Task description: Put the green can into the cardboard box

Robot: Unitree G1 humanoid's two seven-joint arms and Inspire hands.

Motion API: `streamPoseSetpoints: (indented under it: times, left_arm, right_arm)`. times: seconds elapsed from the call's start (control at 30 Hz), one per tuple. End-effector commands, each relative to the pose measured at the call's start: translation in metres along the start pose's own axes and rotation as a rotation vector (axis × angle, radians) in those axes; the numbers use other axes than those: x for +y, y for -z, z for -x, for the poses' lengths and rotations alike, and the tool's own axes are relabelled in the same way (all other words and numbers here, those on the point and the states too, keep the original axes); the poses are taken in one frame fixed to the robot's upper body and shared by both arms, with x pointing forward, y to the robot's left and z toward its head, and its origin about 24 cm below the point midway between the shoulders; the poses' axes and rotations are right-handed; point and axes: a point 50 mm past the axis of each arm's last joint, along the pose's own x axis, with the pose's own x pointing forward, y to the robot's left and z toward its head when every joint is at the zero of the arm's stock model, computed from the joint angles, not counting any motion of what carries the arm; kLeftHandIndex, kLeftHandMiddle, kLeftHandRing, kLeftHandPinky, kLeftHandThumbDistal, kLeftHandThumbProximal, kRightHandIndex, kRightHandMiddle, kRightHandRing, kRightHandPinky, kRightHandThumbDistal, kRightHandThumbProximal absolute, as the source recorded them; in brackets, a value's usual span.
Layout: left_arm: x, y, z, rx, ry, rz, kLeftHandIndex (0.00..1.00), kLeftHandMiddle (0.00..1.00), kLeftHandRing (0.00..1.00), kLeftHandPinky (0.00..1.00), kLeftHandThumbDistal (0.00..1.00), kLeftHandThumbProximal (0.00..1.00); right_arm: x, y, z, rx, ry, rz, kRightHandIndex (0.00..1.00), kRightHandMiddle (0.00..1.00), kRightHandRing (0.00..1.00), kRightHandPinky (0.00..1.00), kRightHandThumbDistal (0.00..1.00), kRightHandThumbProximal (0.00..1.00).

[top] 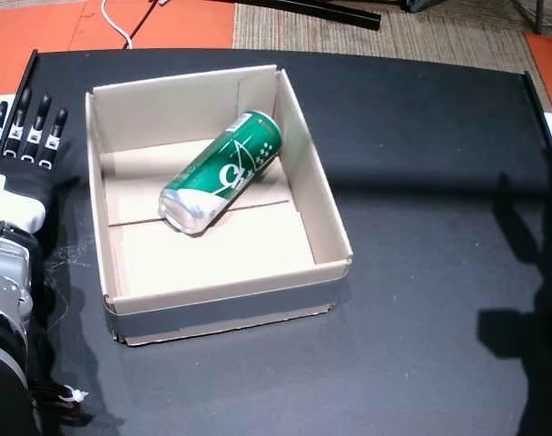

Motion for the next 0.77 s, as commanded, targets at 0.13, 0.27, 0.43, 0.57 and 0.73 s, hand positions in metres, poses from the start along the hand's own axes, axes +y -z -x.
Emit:
streamPoseSetpoints:
  times: [0.13,0.27,0.43,0.57,0.73]
  left_arm:
    - [0.0078,-0.0015,0.002,0.011,-0.02,-0.012,0.64,0.62,0.72,0.92,0.0,1.0]
    - [0.008,-0.0024,0.0021,0.004,-0.015,-0.007,0.63,0.57,0.64,0.86,0.02,0.95]
    - [0.008,-0.0026,0.002,0.003,-0.018,-0.007,0.64,0.59,0.64,0.87,0.0,0.93]
    - [0.0075,-0.0022,0.002,0.003,-0.013,-0.013,0.67,0.61,0.67,0.9,0.0,0.98]
    - [0.0084,-0.002,0.0025,0.006,-0.008,-0.007,0.66,0.59,0.66,0.89,0.0,1.0]
  right_arm:
    - [-0.0074,0.0065,0.0046,0.031,0.008,-0.04,0.88,0.93,0.99,1.0,0.47,0.5]
    - [-0.0103,0.0068,0.0041,0.036,0.01,-0.067,0.89,0.93,0.99,1.0,0.6,0.56]
    - [-0.0112,0.0067,0.0027,0.042,0.004,-0.098,0.89,0.94,0.99,1.0,0.72,0.58]
    - [-0.0101,0.006,0.0016,0.043,-0.008,-0.122,0.89,0.94,1.0,1.0,0.71,0.59]
    - [-0.0093,0.0056,0.002,0.037,-0.02,-0.117,0.89,0.94,1.0,1.0,0.68,0.6]
